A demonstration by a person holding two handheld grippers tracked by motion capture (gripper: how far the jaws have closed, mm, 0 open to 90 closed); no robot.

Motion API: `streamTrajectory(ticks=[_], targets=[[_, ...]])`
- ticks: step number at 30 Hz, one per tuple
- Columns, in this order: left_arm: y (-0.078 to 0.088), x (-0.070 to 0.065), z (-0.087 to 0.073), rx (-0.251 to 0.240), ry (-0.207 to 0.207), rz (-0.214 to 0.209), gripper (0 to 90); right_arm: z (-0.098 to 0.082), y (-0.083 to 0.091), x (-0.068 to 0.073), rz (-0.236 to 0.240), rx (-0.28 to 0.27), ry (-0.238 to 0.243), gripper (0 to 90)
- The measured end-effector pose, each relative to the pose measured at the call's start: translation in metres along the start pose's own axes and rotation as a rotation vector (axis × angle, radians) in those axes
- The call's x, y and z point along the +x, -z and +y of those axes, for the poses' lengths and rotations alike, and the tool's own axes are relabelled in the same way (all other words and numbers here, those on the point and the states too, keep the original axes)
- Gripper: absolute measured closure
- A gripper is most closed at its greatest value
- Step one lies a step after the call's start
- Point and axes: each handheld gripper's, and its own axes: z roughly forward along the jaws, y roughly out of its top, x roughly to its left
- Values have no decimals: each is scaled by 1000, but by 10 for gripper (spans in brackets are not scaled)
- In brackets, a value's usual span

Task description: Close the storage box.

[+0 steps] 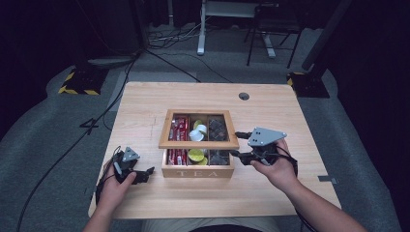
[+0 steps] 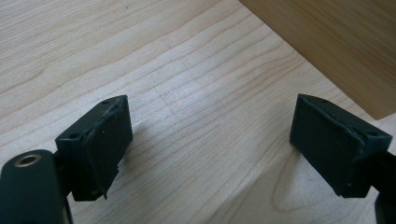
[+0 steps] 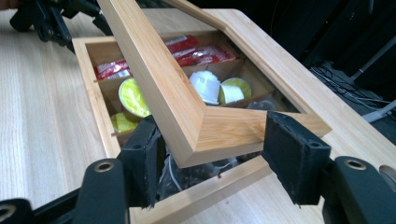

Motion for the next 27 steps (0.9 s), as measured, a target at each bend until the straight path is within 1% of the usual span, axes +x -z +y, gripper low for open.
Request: streamTrajectory(ticks=[6,9,13,18,27], targets=[[0,0,0,1,-2,0,135,-10,-2,7,-2,-2,-20,395],[0,0,0,2,-3,0,135,-15,-3,11,-12,0,-12,393],[0,0,0,1,-2,0,135,-20,-5,15,-15,5,-21,389],[0,0,0,1,-2,0,135,-25,-5,17,-2,16,-45,396],[0,0,0,1,-2,0,135,-34,-6,21,18,24,-69,402]])
